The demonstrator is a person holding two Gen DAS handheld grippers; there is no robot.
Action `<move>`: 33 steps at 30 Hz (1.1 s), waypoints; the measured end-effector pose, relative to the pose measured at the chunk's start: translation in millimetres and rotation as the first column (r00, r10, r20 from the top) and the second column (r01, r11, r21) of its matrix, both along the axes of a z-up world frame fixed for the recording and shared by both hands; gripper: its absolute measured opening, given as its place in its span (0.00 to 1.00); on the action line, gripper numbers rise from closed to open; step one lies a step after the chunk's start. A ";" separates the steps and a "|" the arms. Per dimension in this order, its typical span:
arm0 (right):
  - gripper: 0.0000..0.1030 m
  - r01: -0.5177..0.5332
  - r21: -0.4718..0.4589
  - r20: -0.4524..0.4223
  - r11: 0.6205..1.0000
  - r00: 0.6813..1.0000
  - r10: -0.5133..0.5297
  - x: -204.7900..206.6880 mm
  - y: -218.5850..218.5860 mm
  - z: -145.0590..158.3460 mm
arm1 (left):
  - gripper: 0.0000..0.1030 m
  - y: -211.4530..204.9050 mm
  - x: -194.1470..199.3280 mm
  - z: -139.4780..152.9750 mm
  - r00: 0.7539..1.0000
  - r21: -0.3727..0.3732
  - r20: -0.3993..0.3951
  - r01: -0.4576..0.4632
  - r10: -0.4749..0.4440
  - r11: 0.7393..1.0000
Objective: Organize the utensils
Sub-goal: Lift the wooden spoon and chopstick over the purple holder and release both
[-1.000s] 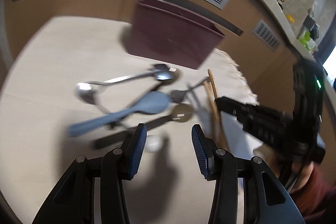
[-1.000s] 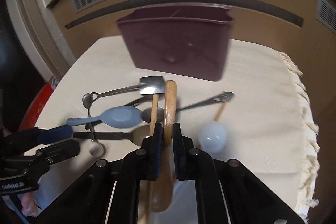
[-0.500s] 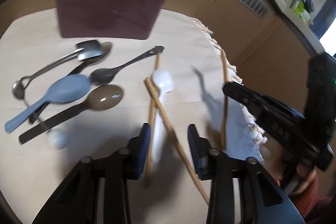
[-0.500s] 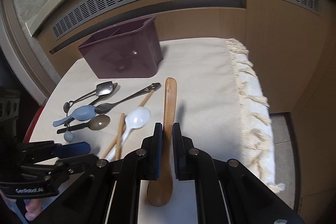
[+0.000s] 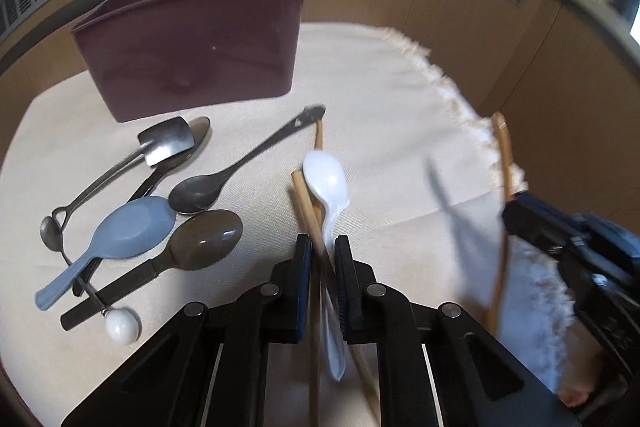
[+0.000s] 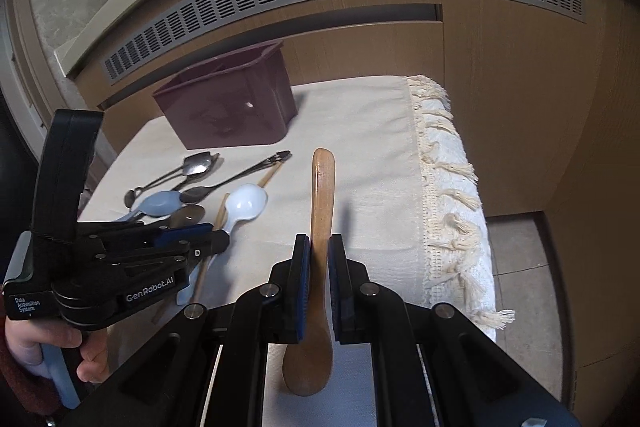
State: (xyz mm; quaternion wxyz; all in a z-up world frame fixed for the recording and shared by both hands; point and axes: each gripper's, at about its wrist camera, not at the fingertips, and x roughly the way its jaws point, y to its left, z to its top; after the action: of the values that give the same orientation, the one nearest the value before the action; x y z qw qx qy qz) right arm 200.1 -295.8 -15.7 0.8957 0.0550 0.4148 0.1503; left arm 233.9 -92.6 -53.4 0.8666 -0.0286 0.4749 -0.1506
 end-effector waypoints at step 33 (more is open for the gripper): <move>0.04 -0.127 0.033 0.333 0.991 0.937 0.109 161.7 93.4 139.4 | 0.05 156.4 139.2 157.9 0.659 -0.335 0.689 -0.078 0.300 0.939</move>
State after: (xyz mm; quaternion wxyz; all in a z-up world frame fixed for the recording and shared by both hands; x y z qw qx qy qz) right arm 361.9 -202.5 123.7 0.9401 0.0280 0.2573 0.2220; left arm 373.1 63.7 104.6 0.9814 -0.1363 0.0577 -0.1220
